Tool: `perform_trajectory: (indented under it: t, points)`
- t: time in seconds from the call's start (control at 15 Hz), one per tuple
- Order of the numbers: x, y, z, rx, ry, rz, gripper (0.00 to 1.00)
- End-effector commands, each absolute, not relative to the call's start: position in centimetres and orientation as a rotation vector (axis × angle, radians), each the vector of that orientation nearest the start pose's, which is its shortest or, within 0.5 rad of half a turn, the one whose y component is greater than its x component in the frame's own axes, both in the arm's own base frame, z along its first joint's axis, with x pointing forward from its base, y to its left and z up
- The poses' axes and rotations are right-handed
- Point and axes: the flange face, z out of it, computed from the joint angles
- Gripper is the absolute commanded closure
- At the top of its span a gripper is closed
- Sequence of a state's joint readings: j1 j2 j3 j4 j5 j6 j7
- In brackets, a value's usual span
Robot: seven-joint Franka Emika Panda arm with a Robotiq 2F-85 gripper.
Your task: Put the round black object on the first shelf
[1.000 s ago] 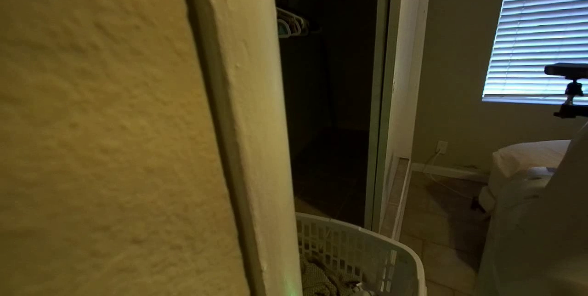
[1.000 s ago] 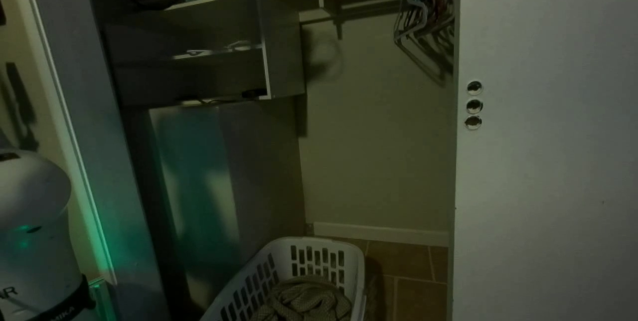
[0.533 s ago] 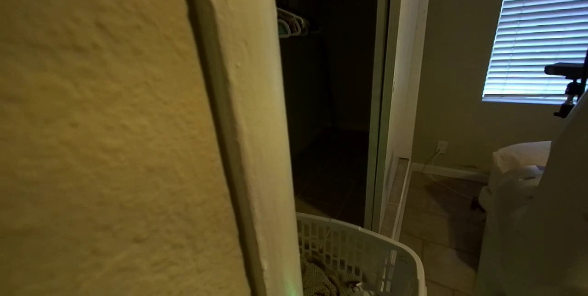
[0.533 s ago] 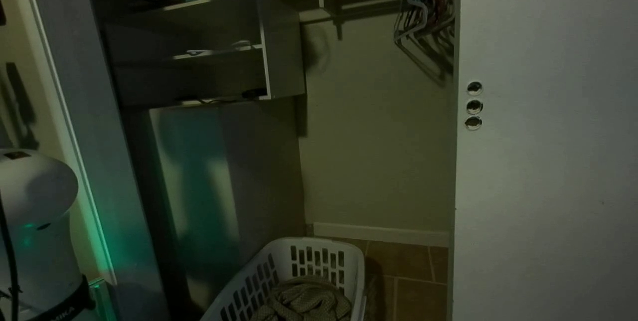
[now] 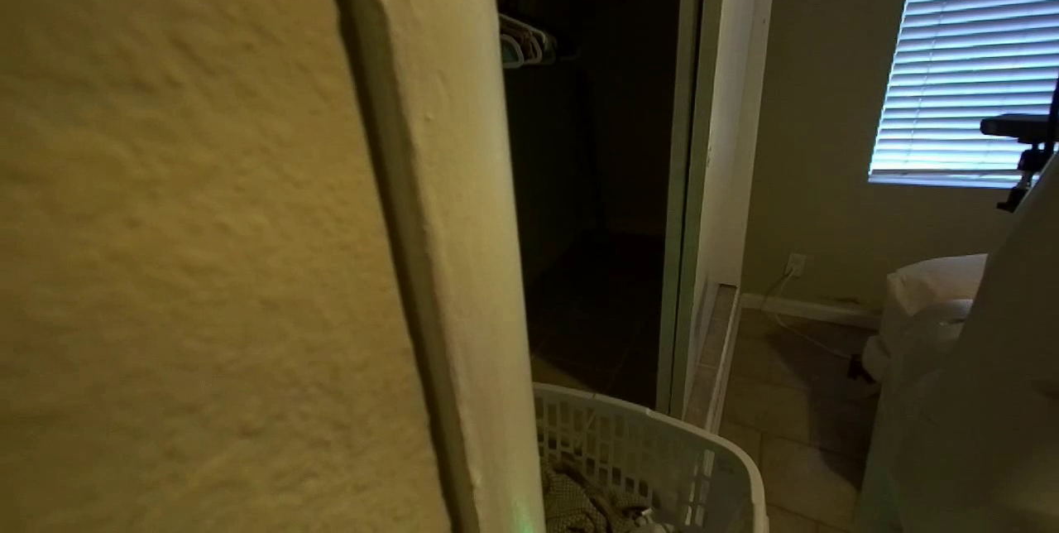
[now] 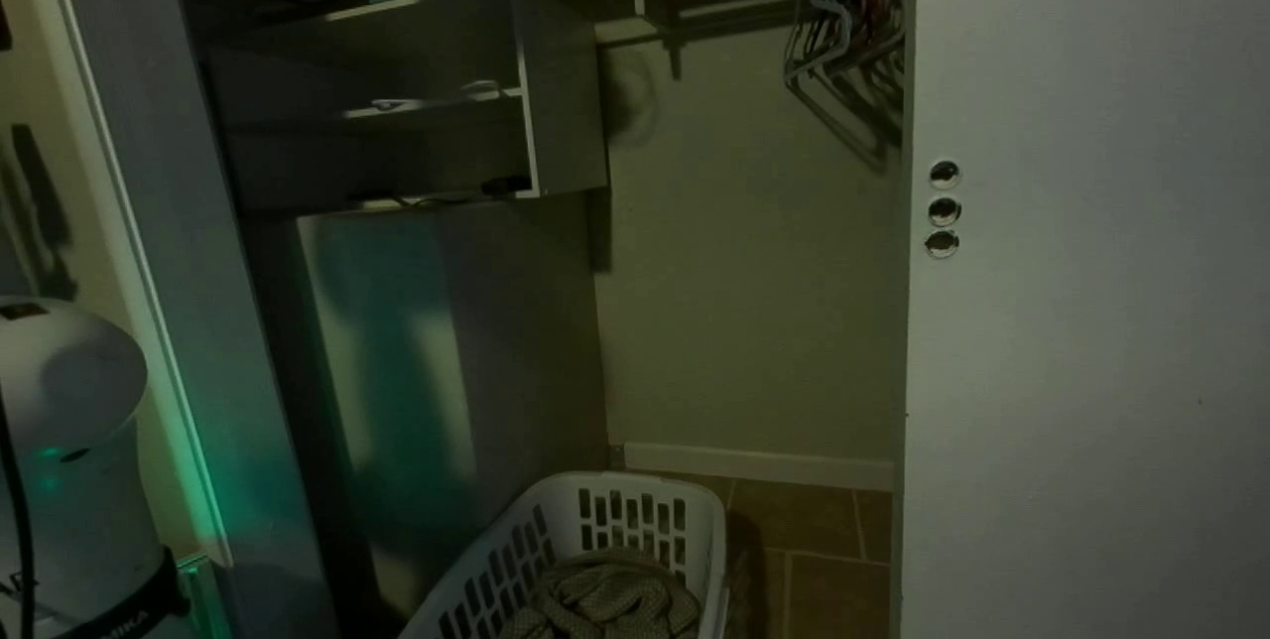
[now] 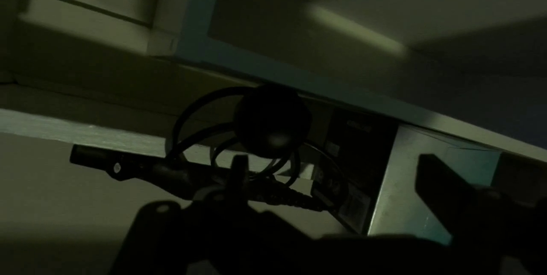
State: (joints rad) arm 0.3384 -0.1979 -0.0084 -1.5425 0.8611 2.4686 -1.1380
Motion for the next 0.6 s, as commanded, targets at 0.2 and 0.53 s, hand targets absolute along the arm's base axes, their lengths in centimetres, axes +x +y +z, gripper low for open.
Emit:
perform_trajectory:
  t: [0.2, 0.53]
  points:
    - [50.7, 17.3, 86.1, -1.879, -1.026, -1.718, 0.00]
    - [52.4, 17.8, 86.4, -1.883, -0.978, -1.698, 0.00]
